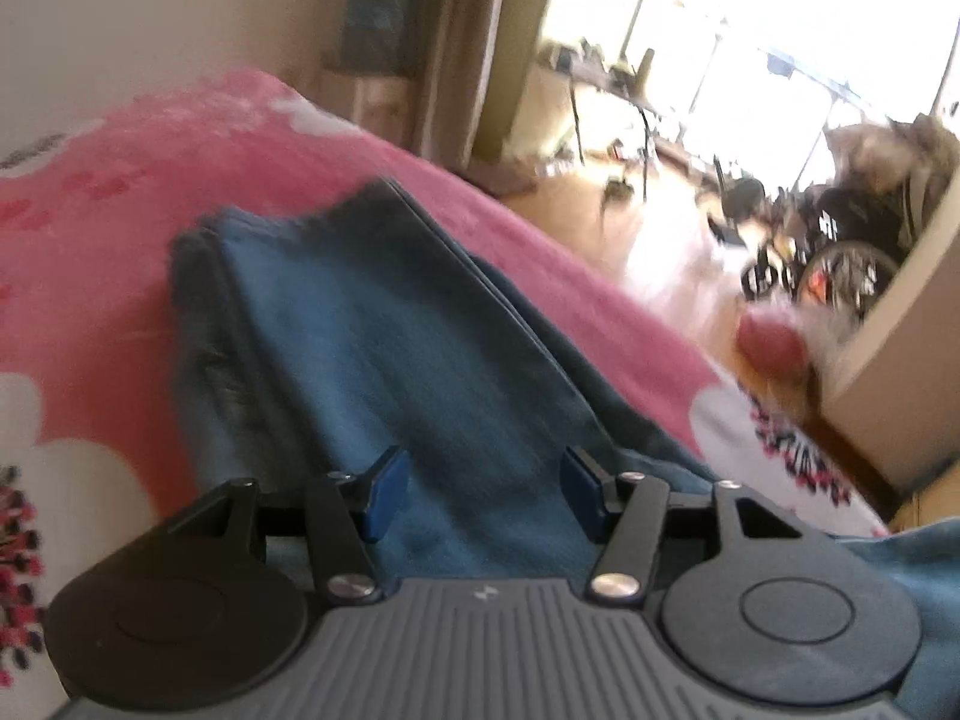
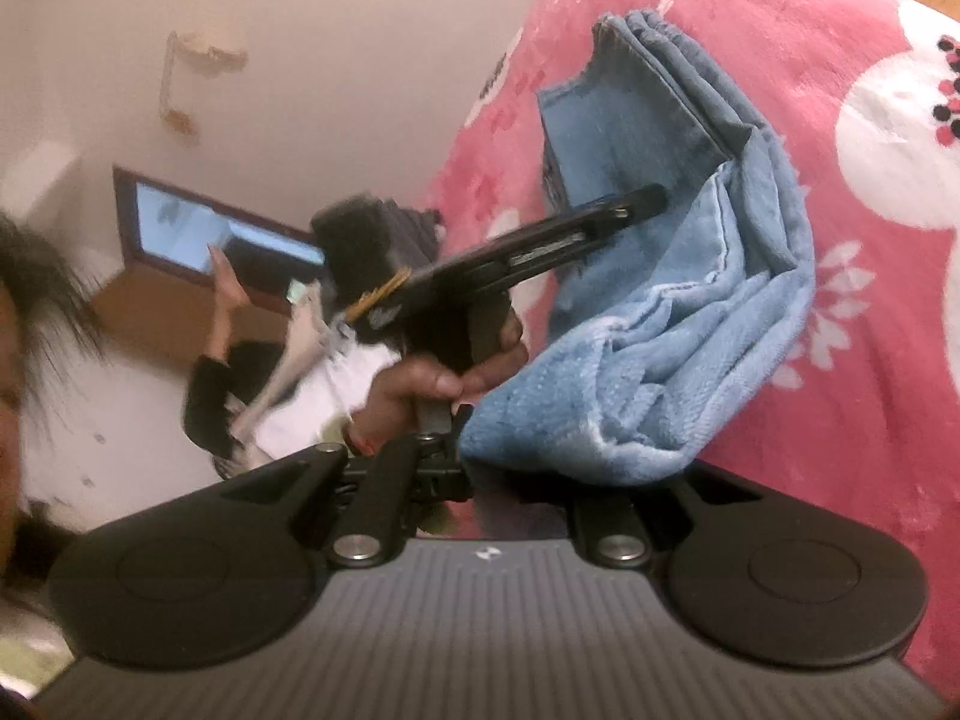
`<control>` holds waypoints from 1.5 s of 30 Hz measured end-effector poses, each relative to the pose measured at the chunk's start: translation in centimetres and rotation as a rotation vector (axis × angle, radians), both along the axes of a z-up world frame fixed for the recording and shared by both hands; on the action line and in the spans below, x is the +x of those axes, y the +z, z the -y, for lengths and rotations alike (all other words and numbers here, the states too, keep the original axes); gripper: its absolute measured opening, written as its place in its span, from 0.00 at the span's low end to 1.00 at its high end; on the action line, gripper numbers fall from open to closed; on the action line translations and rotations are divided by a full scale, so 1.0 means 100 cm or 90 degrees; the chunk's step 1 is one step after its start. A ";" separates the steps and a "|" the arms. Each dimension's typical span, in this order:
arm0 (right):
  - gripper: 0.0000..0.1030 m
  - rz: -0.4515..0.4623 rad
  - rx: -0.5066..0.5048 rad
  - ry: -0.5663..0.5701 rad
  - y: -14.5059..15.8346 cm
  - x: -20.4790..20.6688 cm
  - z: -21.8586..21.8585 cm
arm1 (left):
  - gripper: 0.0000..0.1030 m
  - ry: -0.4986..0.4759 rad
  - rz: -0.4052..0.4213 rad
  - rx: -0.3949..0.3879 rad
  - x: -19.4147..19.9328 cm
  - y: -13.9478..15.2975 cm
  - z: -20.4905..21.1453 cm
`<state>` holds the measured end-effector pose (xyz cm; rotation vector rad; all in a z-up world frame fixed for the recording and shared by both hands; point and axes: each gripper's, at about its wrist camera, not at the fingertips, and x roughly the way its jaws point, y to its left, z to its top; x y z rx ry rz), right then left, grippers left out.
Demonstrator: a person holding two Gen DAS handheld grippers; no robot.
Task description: Fold clothes
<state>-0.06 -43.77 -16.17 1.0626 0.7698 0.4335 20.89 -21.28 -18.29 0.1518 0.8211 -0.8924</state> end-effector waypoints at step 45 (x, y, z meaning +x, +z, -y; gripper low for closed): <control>0.25 0.015 0.259 -0.072 -0.034 0.219 0.057 | 0.63 0.243 -0.128 -0.056 0.054 -0.007 -0.114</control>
